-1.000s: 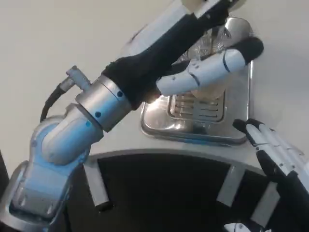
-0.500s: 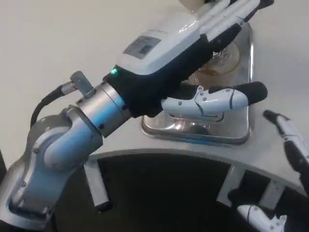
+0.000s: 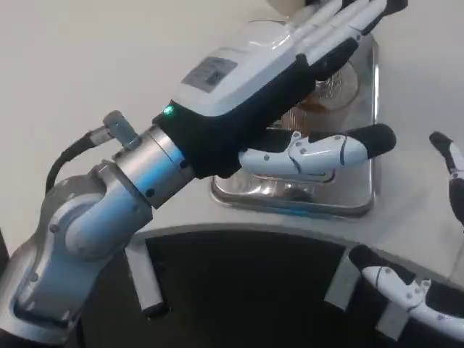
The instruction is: Grasp the cup under the faucet to collect the drink, then remove the cup.
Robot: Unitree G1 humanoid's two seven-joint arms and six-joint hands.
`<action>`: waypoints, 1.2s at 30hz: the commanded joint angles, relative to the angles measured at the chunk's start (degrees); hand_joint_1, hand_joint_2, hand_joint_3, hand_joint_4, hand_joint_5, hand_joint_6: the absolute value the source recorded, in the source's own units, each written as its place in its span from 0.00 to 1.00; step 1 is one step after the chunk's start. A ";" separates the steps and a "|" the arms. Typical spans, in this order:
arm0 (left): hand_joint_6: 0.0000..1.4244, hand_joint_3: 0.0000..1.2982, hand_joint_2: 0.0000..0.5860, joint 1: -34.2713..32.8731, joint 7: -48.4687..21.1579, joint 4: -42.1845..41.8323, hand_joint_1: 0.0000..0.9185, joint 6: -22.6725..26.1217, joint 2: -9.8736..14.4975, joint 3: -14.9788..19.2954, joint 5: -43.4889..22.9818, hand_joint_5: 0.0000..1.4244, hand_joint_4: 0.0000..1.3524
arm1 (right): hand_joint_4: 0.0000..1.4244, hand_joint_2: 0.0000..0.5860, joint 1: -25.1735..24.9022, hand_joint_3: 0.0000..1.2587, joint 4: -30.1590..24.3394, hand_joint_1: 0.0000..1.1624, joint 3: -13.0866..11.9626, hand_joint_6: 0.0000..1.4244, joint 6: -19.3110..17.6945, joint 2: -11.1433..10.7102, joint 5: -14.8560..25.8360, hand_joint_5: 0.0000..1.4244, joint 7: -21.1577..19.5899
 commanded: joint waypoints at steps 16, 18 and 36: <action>0.00 0.00 0.41 2.74 -1.52 -0.26 0.00 0.67 -0.34 -2.21 2.49 0.00 0.00 | 0.00 0.36 -10.91 0.00 13.40 1.00 3.02 0.10 3.55 -0.55 6.48 0.02 -15.01; 0.00 0.00 0.41 3.02 -1.34 -0.12 0.00 0.56 -0.29 -2.13 2.71 0.00 0.00 | 0.00 0.37 -12.41 0.00 14.60 1.00 3.42 0.11 3.92 -0.92 6.41 0.02 -15.83; 0.00 0.00 0.41 3.77 0.07 0.89 0.00 -0.26 0.03 -2.11 3.54 0.00 0.00 | 0.00 0.50 -22.14 0.00 21.49 0.91 5.70 0.10 9.72 -0.30 7.22 0.02 -20.93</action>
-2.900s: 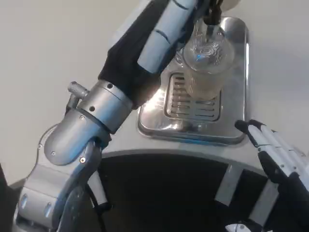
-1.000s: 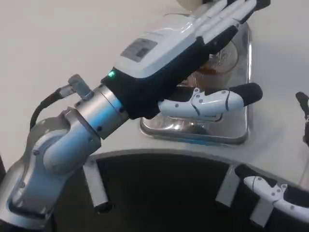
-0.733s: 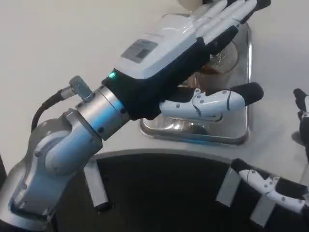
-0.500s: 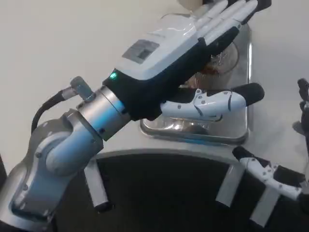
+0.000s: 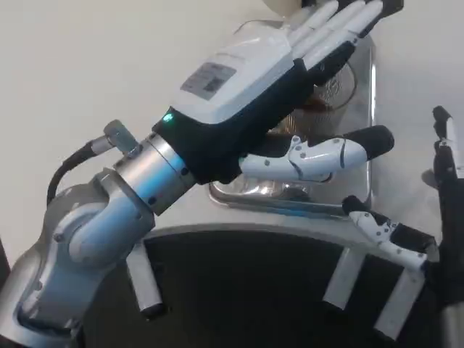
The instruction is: Grasp the cup under the faucet to collect the drink, then remove the cup.
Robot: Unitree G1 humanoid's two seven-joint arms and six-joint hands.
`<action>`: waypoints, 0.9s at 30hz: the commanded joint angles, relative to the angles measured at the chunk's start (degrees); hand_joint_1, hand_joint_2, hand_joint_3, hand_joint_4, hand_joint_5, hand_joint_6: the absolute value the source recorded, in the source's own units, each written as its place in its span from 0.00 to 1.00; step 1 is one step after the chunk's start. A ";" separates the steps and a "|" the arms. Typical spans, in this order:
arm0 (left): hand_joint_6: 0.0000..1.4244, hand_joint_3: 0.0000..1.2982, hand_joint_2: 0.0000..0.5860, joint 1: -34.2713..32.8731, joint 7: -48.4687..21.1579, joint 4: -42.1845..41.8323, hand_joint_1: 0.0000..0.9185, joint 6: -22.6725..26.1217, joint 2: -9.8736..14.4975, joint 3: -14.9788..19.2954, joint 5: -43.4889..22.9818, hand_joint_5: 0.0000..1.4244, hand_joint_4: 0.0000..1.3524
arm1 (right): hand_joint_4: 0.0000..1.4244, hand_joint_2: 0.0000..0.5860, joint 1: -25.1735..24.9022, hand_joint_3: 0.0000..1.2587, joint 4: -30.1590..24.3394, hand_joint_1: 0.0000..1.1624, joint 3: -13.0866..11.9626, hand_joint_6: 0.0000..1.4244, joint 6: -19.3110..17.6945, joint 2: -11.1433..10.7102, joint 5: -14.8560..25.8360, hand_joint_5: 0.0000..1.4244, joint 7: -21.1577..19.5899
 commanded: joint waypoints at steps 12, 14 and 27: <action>0.00 0.00 0.41 5.09 7.67 2.22 0.00 0.26 -3.17 5.85 -1.28 0.00 0.00 | 0.00 0.41 -5.28 0.00 4.15 0.48 0.85 0.10 2.62 1.08 2.21 0.02 -2.81; 0.00 0.00 0.41 5.56 10.29 2.87 0.00 0.73 -4.36 8.27 -1.78 0.00 0.00 | 0.00 0.40 -5.62 0.00 4.48 0.43 0.93 0.10 2.69 0.99 2.41 0.02 -2.80; 0.00 0.00 0.40 15.85 16.83 -0.51 0.00 8.55 -7.12 13.31 1.67 0.00 0.00 | 0.00 0.37 -9.57 0.00 7.89 0.82 1.22 0.09 3.17 -0.88 3.96 0.01 -1.58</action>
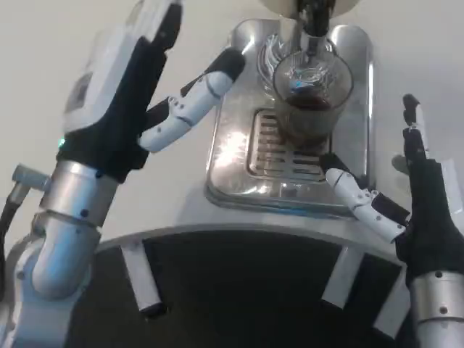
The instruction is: Grasp the cup under the faucet to collect the drink, then remove the cup.
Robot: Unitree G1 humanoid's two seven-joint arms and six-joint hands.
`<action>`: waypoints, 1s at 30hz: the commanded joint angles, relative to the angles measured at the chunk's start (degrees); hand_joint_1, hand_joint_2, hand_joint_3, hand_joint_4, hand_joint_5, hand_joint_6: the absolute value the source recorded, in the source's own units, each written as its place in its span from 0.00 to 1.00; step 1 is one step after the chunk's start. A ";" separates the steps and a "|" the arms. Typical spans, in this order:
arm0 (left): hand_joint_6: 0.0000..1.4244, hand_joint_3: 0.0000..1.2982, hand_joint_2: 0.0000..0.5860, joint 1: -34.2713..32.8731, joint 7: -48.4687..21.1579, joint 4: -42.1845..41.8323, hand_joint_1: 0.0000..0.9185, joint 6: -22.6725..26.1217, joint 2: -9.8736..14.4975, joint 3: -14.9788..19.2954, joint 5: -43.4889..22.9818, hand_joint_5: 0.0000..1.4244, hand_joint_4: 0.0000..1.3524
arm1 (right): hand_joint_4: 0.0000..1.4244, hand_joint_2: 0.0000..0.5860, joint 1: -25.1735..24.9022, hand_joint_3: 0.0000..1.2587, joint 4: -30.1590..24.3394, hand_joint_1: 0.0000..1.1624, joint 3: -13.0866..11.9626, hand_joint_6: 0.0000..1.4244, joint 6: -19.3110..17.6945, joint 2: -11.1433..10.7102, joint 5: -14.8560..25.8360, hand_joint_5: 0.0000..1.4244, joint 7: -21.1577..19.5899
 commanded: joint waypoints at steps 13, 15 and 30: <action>0.00 0.00 0.39 7.45 -0.16 -3.91 0.00 5.84 -1.35 -0.09 0.97 0.00 0.00 | 0.00 0.36 -6.26 0.00 6.42 0.83 -0.81 0.09 0.11 -0.93 0.48 0.01 -2.20; 0.00 0.00 0.39 7.80 -0.08 -3.74 0.00 5.69 -1.14 -0.02 1.14 0.00 0.00 | 0.00 0.36 -7.64 0.00 8.08 0.84 -0.54 0.09 -0.28 -0.89 0.74 0.01 -2.25; 0.00 0.00 0.39 9.81 -0.32 -4.46 0.00 5.45 -0.56 0.32 1.26 0.00 0.00 | 0.00 0.41 -11.31 0.00 13.61 0.78 -0.73 0.09 -2.61 -1.83 2.83 0.02 -3.50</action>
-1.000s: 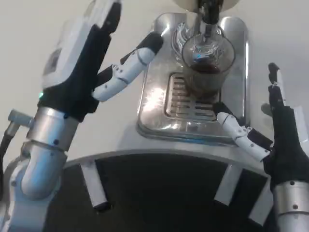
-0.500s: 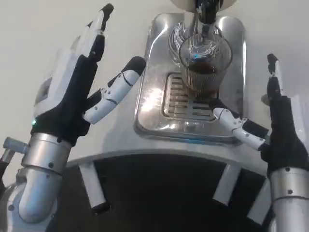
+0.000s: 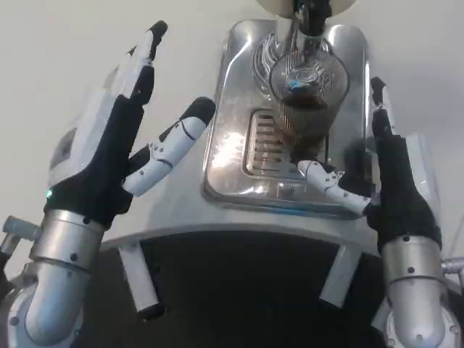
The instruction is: Grasp the cup under the faucet to collect the drink, then remove the cup.
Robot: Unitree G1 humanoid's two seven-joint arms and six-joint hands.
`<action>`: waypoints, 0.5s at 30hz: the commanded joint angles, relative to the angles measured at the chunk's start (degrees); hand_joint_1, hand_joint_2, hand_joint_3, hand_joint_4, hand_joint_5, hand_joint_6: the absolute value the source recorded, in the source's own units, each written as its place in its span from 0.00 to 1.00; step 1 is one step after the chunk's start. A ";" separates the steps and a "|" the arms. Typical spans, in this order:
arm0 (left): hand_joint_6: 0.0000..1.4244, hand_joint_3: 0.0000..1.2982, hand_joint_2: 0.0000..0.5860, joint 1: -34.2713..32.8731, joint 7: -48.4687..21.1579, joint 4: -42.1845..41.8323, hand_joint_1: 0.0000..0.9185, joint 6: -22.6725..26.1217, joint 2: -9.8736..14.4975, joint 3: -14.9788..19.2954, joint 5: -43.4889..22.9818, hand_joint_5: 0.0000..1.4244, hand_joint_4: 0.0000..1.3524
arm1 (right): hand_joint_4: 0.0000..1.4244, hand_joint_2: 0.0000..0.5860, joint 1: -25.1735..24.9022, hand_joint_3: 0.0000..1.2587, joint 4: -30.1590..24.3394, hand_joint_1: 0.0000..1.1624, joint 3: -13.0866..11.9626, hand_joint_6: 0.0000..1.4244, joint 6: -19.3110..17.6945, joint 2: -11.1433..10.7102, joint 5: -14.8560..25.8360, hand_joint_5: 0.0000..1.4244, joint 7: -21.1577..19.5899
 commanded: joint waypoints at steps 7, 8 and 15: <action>0.00 0.00 0.39 1.61 -0.35 -1.59 0.00 -0.02 0.84 -0.04 0.18 0.00 0.00 | 0.00 0.42 -3.30 0.00 5.36 0.74 0.00 0.09 -2.76 1.78 1.47 0.02 -3.56; 0.00 0.00 0.39 1.64 -0.33 -1.67 0.00 -0.05 0.87 -0.14 0.34 0.00 0.00 | 0.00 0.42 -4.23 0.00 6.43 0.74 0.39 0.09 -2.92 2.21 1.47 0.02 -3.91; 0.00 0.00 0.39 2.40 -0.25 -2.36 0.00 0.40 0.91 0.11 0.51 0.00 0.00 | 0.00 0.44 -7.43 0.01 10.09 0.69 1.17 0.09 -3.09 2.71 1.80 0.02 -4.87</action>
